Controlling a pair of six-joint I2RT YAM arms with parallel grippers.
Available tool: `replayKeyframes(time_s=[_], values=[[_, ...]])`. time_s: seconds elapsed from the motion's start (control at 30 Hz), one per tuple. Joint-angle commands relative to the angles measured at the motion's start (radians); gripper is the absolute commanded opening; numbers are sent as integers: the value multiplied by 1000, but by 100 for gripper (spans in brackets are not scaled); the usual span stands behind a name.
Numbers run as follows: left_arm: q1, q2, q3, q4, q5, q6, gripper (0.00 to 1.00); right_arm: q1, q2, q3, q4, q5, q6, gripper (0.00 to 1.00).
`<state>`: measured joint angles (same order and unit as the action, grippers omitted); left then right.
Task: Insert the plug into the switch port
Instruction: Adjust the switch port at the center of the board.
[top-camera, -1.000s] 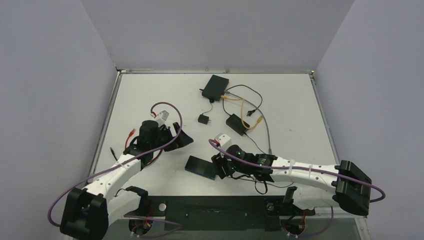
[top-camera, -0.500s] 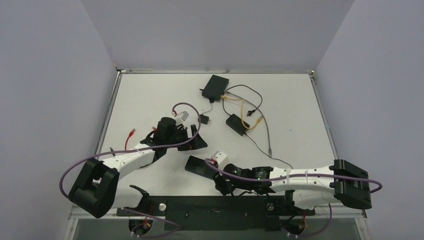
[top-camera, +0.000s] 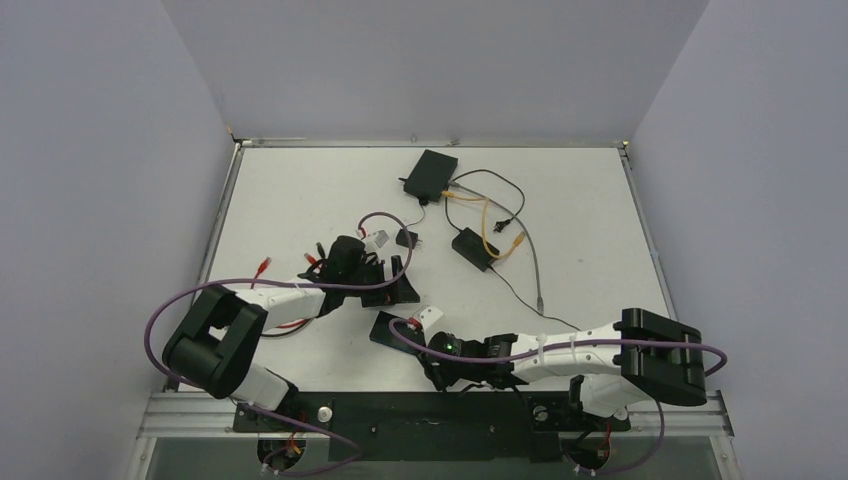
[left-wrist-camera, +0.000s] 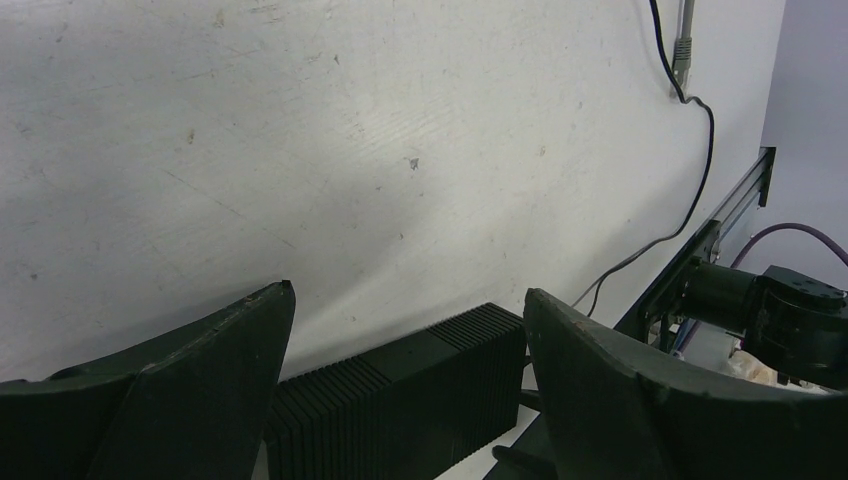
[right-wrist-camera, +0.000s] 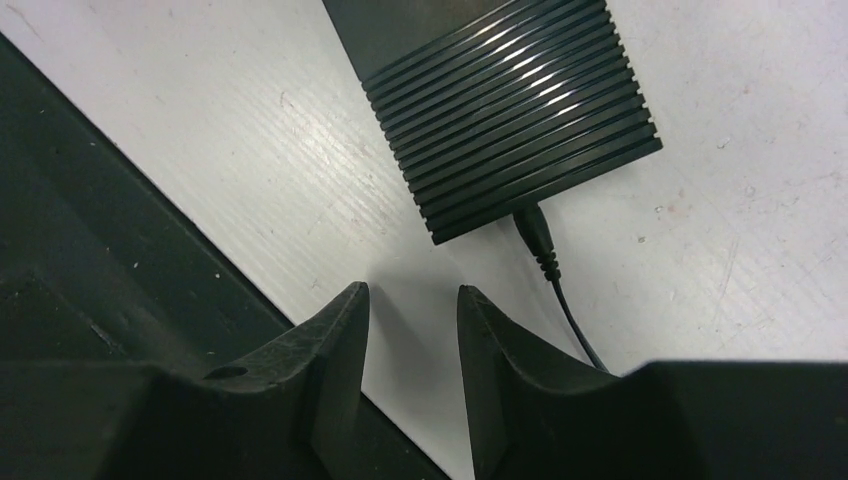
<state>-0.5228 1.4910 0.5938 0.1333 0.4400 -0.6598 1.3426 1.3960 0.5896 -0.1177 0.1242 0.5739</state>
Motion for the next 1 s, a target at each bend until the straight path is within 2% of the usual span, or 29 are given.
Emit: replayKeyframes(time_s=[0.0,0.5,0.97], values=[[-5,6,36,67,44,33,83,0,30,50,41,63,17,34],[-4,-47,-60,53,52,32,83,-71,95,90,23,142,-5,23],[-3,-74,-85,23,41,31,83,-197,127,103,107,116,-33,22]])
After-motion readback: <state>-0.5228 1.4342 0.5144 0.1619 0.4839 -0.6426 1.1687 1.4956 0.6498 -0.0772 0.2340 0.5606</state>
